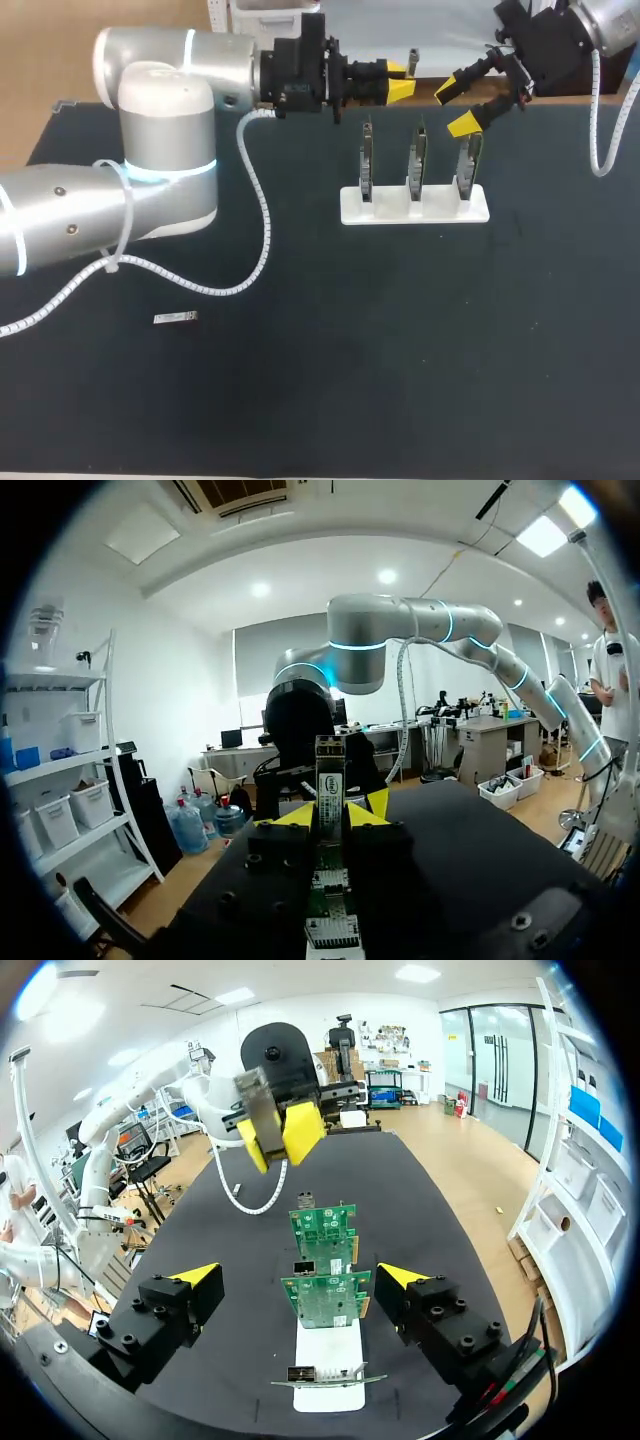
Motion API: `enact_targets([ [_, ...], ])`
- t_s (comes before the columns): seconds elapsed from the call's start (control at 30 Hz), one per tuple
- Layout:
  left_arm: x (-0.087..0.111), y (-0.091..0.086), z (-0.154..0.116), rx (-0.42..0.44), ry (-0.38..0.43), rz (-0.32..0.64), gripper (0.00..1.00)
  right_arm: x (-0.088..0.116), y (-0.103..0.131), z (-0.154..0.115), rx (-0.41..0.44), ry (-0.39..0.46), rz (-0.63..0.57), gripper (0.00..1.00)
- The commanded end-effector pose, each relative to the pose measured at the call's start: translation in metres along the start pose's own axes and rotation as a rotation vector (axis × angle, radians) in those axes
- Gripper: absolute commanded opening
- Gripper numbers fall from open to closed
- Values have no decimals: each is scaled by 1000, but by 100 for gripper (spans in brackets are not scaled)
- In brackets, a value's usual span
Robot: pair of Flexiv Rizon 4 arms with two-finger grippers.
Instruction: Pick up the optical module with the left hand, and insert it into the network port with the right hand.
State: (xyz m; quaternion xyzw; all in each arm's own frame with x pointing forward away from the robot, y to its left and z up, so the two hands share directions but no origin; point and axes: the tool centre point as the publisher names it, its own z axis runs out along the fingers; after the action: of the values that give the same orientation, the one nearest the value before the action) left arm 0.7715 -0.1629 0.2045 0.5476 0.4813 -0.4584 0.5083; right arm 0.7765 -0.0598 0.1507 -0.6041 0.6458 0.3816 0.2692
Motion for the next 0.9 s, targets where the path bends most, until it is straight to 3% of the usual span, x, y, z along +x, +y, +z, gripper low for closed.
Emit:
enact_targets([
  [0.03,6,6,11,32,-11,12,0,0,2,0,5,0,0,100],
  [0.33,14,5,24,72,8,31,0,0,2,0,5,0,0,100],
  [0.9,25,8,22,39,-24,-5,0,0,2,0,5,0,0,100],
])
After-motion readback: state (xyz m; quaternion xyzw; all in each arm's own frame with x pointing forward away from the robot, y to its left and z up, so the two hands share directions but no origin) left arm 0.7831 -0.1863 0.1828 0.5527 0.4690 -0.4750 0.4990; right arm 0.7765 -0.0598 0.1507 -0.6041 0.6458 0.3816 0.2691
